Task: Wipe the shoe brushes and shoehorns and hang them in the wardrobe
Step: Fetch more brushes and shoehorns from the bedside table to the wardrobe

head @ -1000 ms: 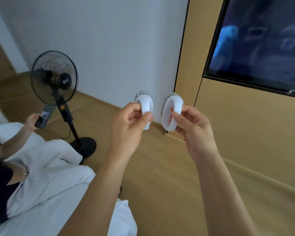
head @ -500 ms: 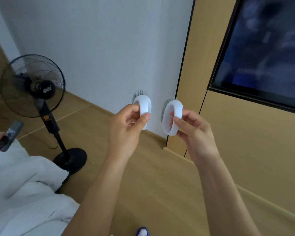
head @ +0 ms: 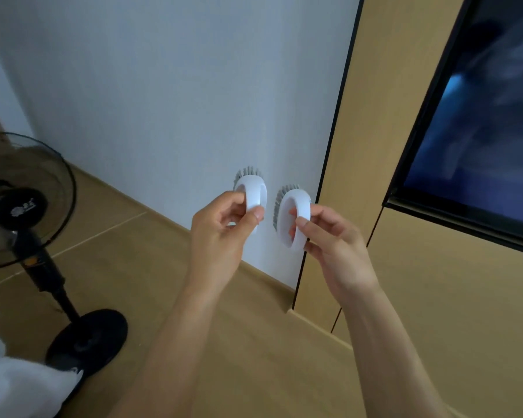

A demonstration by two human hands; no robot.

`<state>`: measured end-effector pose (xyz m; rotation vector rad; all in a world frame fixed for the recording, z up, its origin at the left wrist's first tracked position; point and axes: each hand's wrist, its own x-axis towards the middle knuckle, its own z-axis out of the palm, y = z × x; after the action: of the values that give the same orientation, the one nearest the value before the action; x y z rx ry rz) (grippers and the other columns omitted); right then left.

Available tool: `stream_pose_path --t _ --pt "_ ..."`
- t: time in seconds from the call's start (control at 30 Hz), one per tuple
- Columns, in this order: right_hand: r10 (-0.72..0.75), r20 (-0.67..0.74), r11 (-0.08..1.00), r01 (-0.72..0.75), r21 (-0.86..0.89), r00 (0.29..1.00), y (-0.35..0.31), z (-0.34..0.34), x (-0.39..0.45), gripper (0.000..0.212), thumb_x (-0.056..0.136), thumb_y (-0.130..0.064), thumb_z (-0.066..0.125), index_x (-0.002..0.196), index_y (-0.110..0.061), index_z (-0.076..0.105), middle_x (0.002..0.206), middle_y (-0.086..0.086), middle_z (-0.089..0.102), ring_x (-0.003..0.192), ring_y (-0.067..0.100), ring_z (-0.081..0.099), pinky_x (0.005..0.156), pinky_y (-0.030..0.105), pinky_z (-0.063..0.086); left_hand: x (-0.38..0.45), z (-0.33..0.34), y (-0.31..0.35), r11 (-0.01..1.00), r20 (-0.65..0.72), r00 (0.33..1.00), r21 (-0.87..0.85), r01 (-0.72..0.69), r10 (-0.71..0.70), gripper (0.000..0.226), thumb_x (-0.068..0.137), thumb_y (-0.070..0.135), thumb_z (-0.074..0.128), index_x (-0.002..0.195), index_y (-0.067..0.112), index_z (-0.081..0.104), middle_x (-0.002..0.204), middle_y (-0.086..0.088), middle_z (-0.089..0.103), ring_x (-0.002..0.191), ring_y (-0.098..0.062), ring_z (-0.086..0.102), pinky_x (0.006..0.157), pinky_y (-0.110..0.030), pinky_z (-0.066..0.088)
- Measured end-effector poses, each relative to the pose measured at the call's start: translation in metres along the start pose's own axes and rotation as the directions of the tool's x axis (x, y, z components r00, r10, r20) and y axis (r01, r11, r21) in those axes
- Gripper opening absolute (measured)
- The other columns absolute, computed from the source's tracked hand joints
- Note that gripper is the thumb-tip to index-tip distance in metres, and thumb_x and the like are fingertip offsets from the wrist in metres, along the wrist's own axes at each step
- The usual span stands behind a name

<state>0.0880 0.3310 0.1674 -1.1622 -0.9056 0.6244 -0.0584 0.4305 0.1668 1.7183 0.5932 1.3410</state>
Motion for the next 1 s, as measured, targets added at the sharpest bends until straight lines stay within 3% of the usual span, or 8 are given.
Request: stream_pose_path --t 0.2,0.33,0.47,0.6,0.77,1.0 --pt "-0.02 0.078 0.998 0.015 0.066 0.997 0.025 -0.007 0.1 0.013 0.094 -0.01 0.064 0.1 -0.014 0.075 0.091 0.006 0.068 0.091 0.023 0.064 0.089 0.042 0.053 0.073 0.017 -0.036 0.998 -0.084 0.996 0.066 -0.003 0.009 0.007 0.087 0.022 0.074 0.084 0.016 0.072 0.076 0.0 0.072 0.074 -0.02 0.066 0.068 -0.02 0.049" --pt "-0.03 0.159 0.992 0.01 0.124 0.987 0.046 -0.008 0.173 0.013 0.094 -0.01 0.064 0.1 -0.013 0.075 0.09 0.005 0.065 0.09 0.02 0.064 0.084 0.036 0.055 0.119 0.028 -0.063 0.997 -0.156 0.987 0.082 -0.01 0.023 0.006 0.085 0.016 0.076 0.084 0.01 0.075 0.079 -0.017 0.07 0.074 -0.032 0.063 0.067 -0.022 0.048" --pt "-0.034 0.286 0.987 -0.012 0.158 0.957 0.059 -0.003 0.249 0.015 0.094 -0.01 0.065 0.104 -0.014 0.075 0.087 0.003 0.067 0.09 0.019 0.065 0.087 0.037 0.055 0.166 0.039 -0.086 0.99 -0.25 0.968 0.144 0.007 0.029 0.015 0.084 0.014 0.076 0.084 0.0 0.072 0.083 -0.028 0.065 0.069 -0.024 0.057 0.066 -0.024 0.045" --pt "-0.05 0.392 0.98 -0.031 0.198 0.919 0.068 0.012 0.315 0.019 0.092 -0.009 0.066 0.108 -0.015 0.075 0.087 0.001 0.069 0.091 0.018 0.065 0.09 0.041 0.055 0.209 0.043 -0.1 0.987 -0.356 0.934 0.158 0.024 0.035 0.007 0.084 0.015 0.077 0.086 0.009 0.076 0.082 -0.016 0.071 0.074 -0.029 0.064 0.067 -0.022 0.05" --pt "-0.058 0.474 0.966 -0.071 0.249 0.878 0.085 0.04 0.378 0.02 0.092 -0.007 0.066 0.108 -0.016 0.074 0.089 -0.001 0.072 0.091 0.015 0.067 0.087 0.036 0.056 0.247 0.036 -0.12 0.985 -0.437 0.899 0.16 0.058 0.017 0.008 0.083 0.014 0.078 0.091 0.017 0.079 0.084 -0.003 0.076 0.083 -0.027 0.07 0.076 -0.033 0.056" --pt "-0.057 0.543 0.965 -0.093 0.245 0.838 0.127 0.102 0.442 0.022 0.092 -0.006 0.066 0.109 -0.017 0.074 0.09 -0.002 0.072 0.089 0.012 0.068 0.084 0.034 0.056 0.299 -0.007 -0.167 0.975 -0.499 0.865 0.215 0.059 0.057 0.011 0.083 0.01 0.078 0.093 0.014 0.078 0.084 -0.004 0.076 0.078 -0.023 0.07 0.074 -0.031 0.057"
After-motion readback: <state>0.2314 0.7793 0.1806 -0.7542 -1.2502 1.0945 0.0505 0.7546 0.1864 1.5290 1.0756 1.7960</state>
